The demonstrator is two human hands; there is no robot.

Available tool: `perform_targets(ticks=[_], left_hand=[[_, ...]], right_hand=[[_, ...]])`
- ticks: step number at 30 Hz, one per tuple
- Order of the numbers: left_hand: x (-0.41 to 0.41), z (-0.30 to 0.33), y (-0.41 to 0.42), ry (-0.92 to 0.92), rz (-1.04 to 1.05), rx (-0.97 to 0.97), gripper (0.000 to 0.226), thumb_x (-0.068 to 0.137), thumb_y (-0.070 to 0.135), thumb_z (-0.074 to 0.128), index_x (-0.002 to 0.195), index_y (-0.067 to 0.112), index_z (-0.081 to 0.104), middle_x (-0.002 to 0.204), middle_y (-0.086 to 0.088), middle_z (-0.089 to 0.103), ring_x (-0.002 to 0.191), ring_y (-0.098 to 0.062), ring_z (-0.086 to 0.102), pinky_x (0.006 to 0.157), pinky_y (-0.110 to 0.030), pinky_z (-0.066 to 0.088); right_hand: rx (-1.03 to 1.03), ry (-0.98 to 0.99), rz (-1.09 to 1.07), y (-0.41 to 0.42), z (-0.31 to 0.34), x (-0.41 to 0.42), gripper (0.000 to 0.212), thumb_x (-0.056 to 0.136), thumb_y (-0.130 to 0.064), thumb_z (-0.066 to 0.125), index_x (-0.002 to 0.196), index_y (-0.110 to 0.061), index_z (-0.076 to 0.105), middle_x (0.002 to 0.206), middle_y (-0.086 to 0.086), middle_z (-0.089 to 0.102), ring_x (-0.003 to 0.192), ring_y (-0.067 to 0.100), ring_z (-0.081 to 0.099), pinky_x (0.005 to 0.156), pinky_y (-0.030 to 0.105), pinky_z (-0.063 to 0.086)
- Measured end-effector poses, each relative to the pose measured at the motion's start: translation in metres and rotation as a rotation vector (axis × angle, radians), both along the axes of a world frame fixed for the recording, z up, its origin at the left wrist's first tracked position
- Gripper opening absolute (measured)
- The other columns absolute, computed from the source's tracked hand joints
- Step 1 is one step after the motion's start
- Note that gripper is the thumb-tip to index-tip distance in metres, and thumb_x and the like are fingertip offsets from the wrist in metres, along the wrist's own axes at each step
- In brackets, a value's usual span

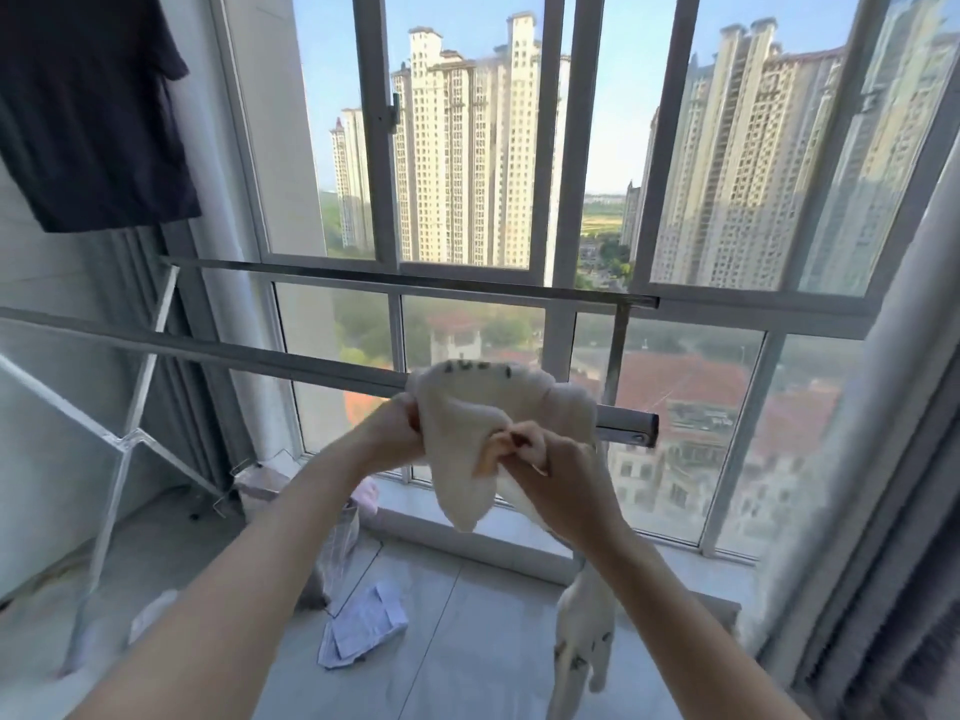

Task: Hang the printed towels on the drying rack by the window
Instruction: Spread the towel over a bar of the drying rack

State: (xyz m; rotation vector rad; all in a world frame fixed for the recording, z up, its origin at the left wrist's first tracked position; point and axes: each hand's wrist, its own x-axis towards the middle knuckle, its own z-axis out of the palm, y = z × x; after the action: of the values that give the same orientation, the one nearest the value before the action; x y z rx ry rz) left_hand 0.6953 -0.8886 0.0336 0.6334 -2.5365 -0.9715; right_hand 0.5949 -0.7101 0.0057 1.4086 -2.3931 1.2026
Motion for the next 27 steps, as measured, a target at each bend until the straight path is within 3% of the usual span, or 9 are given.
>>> perform_targets(ticks=[2, 5, 11, 16, 18, 19, 21, 25, 27], left_hand=[[0.001, -0.023, -0.002, -0.061, 0.03, -0.055, 0.011, 0.078, 0.003, 0.057, 0.074, 0.01, 0.064, 0.067, 0.003, 0.056, 0.074, -0.011, 0.043, 0.065, -0.02, 0.038], [0.002, -0.052, -0.013, -0.223, 0.026, -0.116, 0.028, 0.082, 0.02, 0.058, 0.109, 0.013, 0.06, 0.108, -0.006, 0.065, 0.094, -0.011, 0.054, 0.087, -0.024, 0.045], [0.021, -0.107, -0.032, -0.3, -0.049, -0.075, 0.041, 0.073, 0.023, 0.064, 0.041, 0.012, 0.04, 0.044, 0.003, 0.039, 0.043, -0.013, 0.038, 0.041, -0.02, 0.028], [0.042, -0.155, -0.064, -0.359, -0.186, 0.002, 0.033, 0.065, 0.031, 0.069, 0.042, 0.017, 0.049, 0.056, 0.004, 0.045, 0.052, -0.013, 0.044, 0.05, -0.022, 0.034], [0.039, -0.147, -0.068, -0.413, -0.301, 0.028, 0.009, 0.066, 0.032, 0.071, 0.074, 0.031, 0.068, 0.074, 0.006, 0.055, 0.07, -0.01, 0.053, 0.063, -0.02, 0.044], [0.036, -0.139, -0.071, -0.412, -0.335, 0.063, 0.026, 0.067, 0.03, 0.073, 0.093, 0.03, 0.069, 0.084, 0.007, 0.057, 0.077, -0.009, 0.055, 0.069, -0.017, 0.045], [0.028, -0.113, -0.071, -0.301, -0.356, 0.111, 0.024, 0.069, 0.025, 0.075, 0.091, 0.03, 0.068, 0.085, 0.008, 0.061, 0.079, -0.009, 0.059, 0.074, -0.018, 0.048], [0.026, -0.047, -0.056, 0.143, -0.478, 0.252, 0.02, 0.075, 0.014, 0.071, 0.057, 0.016, 0.065, 0.047, 0.002, 0.063, 0.036, -0.011, 0.055, 0.039, -0.018, 0.044], [0.024, -0.021, -0.047, 0.443, -0.336, 0.144, 0.024, 0.076, 0.021, 0.07, 0.055, 0.013, 0.064, 0.051, -0.004, 0.063, 0.037, -0.011, 0.054, 0.041, -0.02, 0.045]], right_hand=[[0.068, 0.033, -0.069, 0.001, -0.023, 0.001, 0.025, 0.085, -0.044, 0.052, 0.094, -0.026, 0.066, 0.089, 0.003, 0.073, 0.088, 0.024, 0.065, 0.067, 0.031, 0.035], [0.187, -0.079, -0.123, -0.002, -0.053, 0.003, 0.029, 0.084, -0.047, 0.052, 0.091, -0.022, 0.065, 0.088, 0.003, 0.07, 0.086, 0.023, 0.063, 0.065, 0.03, 0.037], [0.327, -0.241, -0.228, -0.011, -0.1, 0.012, 0.026, 0.084, -0.043, 0.051, 0.101, -0.029, 0.064, 0.095, -0.001, 0.069, 0.089, 0.019, 0.064, 0.069, 0.03, 0.047], [0.529, -0.313, -0.284, -0.031, -0.128, 0.042, 0.025, 0.083, -0.04, 0.049, 0.098, -0.028, 0.064, 0.098, -0.003, 0.07, 0.093, 0.018, 0.063, 0.079, 0.031, 0.051], [0.534, -0.348, -0.247, -0.037, -0.125, 0.049, 0.032, 0.078, -0.034, 0.053, 0.109, -0.026, 0.058, 0.107, -0.004, 0.066, 0.097, 0.018, 0.061, 0.083, 0.031, 0.051], [0.518, -0.396, -0.255, -0.04, -0.119, 0.053, 0.044, 0.075, -0.031, 0.056, 0.119, -0.027, 0.053, 0.114, -0.007, 0.061, 0.102, 0.016, 0.058, 0.084, 0.027, 0.049], [0.4, -0.485, -0.302, -0.045, -0.101, 0.057, 0.058, 0.072, -0.025, 0.061, 0.128, -0.029, 0.045, 0.118, -0.013, 0.051, 0.11, 0.012, 0.051, 0.086, 0.023, 0.042], [-0.131, -0.264, -0.603, -0.046, -0.051, 0.06, 0.011, 0.075, -0.017, 0.061, 0.081, -0.026, 0.059, 0.08, -0.01, 0.062, 0.086, 0.019, 0.063, 0.072, 0.028, 0.046], [-0.404, -0.161, -0.744, -0.043, -0.031, 0.057, 0.006, 0.076, -0.016, 0.059, 0.082, -0.018, 0.058, 0.085, 0.0, 0.062, 0.078, 0.021, 0.06, 0.067, 0.031, 0.046]])
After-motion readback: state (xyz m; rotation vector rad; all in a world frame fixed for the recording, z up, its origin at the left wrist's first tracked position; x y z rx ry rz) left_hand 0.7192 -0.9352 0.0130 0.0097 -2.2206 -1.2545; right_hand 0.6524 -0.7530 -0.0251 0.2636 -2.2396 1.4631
